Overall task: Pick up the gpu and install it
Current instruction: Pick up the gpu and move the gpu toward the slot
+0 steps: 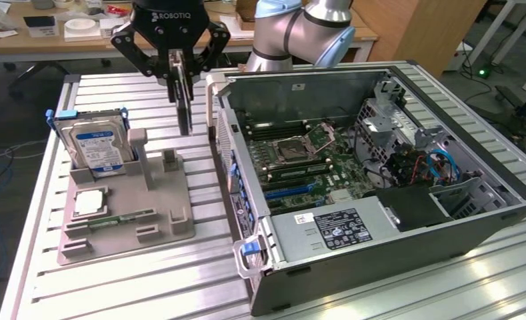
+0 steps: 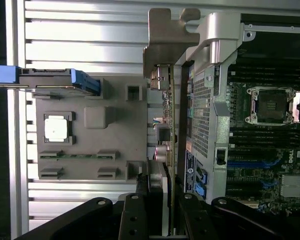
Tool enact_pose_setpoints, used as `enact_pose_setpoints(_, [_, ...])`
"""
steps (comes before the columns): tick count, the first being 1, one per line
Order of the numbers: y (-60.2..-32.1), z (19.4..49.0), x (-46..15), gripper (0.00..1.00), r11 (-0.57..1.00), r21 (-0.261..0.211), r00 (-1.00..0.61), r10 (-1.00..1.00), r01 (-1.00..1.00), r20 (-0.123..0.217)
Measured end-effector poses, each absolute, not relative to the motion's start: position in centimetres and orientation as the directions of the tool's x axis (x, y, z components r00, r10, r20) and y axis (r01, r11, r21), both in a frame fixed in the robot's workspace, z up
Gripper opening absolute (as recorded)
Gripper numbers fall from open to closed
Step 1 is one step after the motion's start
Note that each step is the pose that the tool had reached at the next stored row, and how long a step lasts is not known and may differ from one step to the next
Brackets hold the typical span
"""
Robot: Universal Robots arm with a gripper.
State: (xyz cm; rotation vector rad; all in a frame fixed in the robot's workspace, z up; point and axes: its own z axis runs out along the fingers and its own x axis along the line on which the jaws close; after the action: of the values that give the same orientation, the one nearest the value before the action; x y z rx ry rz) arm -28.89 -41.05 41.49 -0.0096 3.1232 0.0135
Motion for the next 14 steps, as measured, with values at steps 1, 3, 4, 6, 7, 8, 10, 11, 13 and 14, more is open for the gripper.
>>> enact_pose_setpoints(1, [-41.1, 41.5, -28.8, 0.28, 1.0, 0.009, -1.0, -0.006, -0.006, -0.018])
enact_pose_setpoints(3, [-41.1, 41.5, -28.6, 0.28, 1.0, 0.009, -1.0, -0.006, -0.006, -0.018])
enact_pose_setpoints(4, [-41.1, 41.5, -28.5, 0.28, 1.0, 0.009, -1.0, -0.006, -0.006, -0.018])
enact_pose_setpoints(6, [-41.1, 41.5, -28.3, 0.28, 1.0, 0.009, -1.0, -0.006, -0.006, -0.018])
enact_pose_setpoints(7, [-41.1, 41.5, -28.2, 0.28, 1.0, 0.009, -1.0, -0.006, -0.006, -0.018])
enact_pose_setpoints(8, [-41.1, 41.5, -28.1, 0.28, 1.0, 0.009, -1.0, -0.006, -0.006, -0.018])
enact_pose_setpoints(10, [-41.1, 41.5, -27.9, 0.28, 1.0, 0.008, -1.0, -0.006, -0.006, -0.018])
enact_pose_setpoints(11, [-41.1, 41.5, -27.8, 0.28, 1.0, 0.008, -1.0, -0.006, -0.006, -0.018])
enact_pose_setpoints(13, [-41.1, 41.5, -27.6, 0.28, 1.0, 0.009, -1.0, -0.006, -0.006, -0.018])
enact_pose_setpoints(14, [-41.1, 41.5, -27.5, 0.28, 1.0, 0.009, -1.0, -0.006, -0.006, -0.018])
